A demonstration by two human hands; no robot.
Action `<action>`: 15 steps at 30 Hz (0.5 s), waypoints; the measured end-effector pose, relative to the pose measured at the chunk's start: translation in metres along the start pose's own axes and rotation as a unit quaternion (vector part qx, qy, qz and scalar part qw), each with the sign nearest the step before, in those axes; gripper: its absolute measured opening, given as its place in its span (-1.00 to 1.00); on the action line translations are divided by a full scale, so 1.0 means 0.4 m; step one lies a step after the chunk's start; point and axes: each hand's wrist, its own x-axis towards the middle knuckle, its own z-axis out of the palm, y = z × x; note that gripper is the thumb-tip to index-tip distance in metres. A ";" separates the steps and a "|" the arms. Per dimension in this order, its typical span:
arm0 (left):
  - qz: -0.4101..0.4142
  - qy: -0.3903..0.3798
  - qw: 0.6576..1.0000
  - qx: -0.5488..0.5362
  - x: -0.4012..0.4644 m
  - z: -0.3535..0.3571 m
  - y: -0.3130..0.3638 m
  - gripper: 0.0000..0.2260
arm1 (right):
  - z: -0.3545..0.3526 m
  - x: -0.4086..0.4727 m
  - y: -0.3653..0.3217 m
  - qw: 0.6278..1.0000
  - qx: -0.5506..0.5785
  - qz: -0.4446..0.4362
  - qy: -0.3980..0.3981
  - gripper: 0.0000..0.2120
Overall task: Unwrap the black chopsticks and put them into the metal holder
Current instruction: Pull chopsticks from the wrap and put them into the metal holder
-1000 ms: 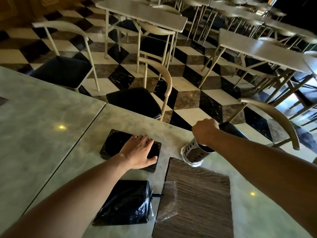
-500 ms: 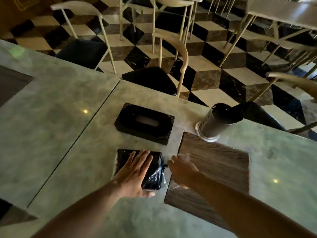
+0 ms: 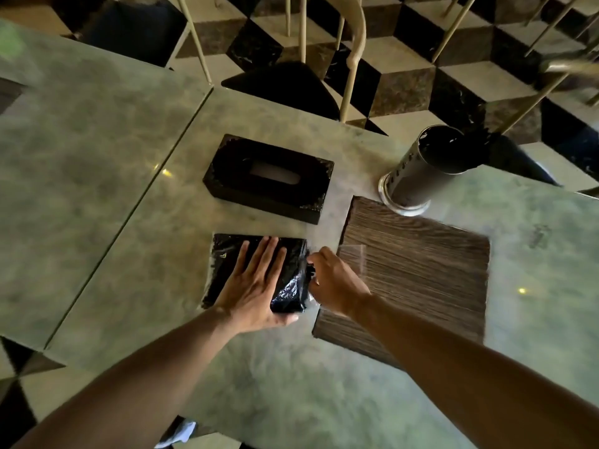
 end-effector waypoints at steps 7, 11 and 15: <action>0.010 0.005 1.000 0.015 0.014 -0.003 -0.010 0.18 | -0.008 -0.011 -0.006 0.992 -0.079 -0.060 0.075 -0.49; 0.008 -0.007 0.999 0.034 0.038 -0.013 -0.025 0.20 | -0.012 0.010 -0.011 0.994 -0.080 -0.075 0.025 -0.46; 0.013 0.001 0.999 0.033 0.053 -0.017 -0.033 0.20 | -0.020 0.025 -0.017 0.997 -0.048 -0.051 0.038 -0.48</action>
